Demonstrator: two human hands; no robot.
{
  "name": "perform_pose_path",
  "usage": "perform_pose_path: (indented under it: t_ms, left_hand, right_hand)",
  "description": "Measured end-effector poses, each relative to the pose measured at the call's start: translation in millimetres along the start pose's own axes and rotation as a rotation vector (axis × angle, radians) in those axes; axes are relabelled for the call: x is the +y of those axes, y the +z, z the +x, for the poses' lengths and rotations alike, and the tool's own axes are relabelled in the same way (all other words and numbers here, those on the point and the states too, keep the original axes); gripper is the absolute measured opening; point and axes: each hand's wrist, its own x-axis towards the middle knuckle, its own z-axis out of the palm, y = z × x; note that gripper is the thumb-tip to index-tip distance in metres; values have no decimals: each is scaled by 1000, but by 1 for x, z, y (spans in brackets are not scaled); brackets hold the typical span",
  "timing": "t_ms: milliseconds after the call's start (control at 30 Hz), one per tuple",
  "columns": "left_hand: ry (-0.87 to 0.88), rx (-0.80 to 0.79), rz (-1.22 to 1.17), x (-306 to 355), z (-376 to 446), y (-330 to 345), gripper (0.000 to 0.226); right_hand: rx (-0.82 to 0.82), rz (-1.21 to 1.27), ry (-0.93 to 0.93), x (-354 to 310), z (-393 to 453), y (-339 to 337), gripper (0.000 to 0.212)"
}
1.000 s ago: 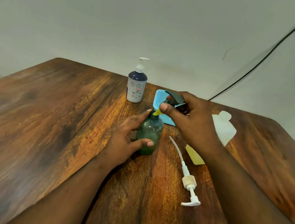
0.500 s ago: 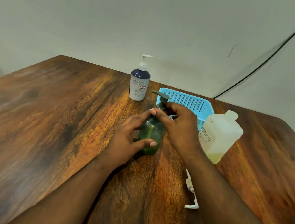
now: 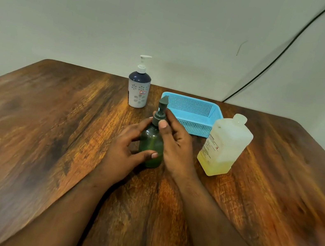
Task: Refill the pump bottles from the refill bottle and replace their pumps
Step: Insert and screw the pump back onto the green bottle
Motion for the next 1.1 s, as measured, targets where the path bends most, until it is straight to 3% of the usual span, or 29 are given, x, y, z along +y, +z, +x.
perform_pose_path:
  t_ms: [133,233,333,500,667,767,867,1000,1100]
  left_hand:
    - [4,-5,21,-3,1,1,84]
    - [2,-2,25,-3,1,0,86]
    - [1,-1,35,-5,1,0,88]
    - [6,8,30,-7,2,2,88]
    - [5,0,67,-5,3,1,80]
    - [-11,14,10,-2,3,1,84]
    - [-26,15,-7,2,2,2,83]
    - [-33,8,32,3,2,0,85]
    - [-19,15,54,2,2,1,85]
  right_hand:
    - [128,19,-15,1,0,1,33]
    - [205,-32,-41,3,1,2,39]
    - [135,-3,0,1,3,4,49]
    - [203,-101,25,-4,8,5,38]
    - [133,-165,4,-3,4,3,57]
    - [78,4,23,-3,6,-2,40]
    - [92,-60,-31,-8,12,-10,21]
    - [153,-160,-33,-13,14,-14,21]
    - [114,-178,-17,-19,12,-15,36]
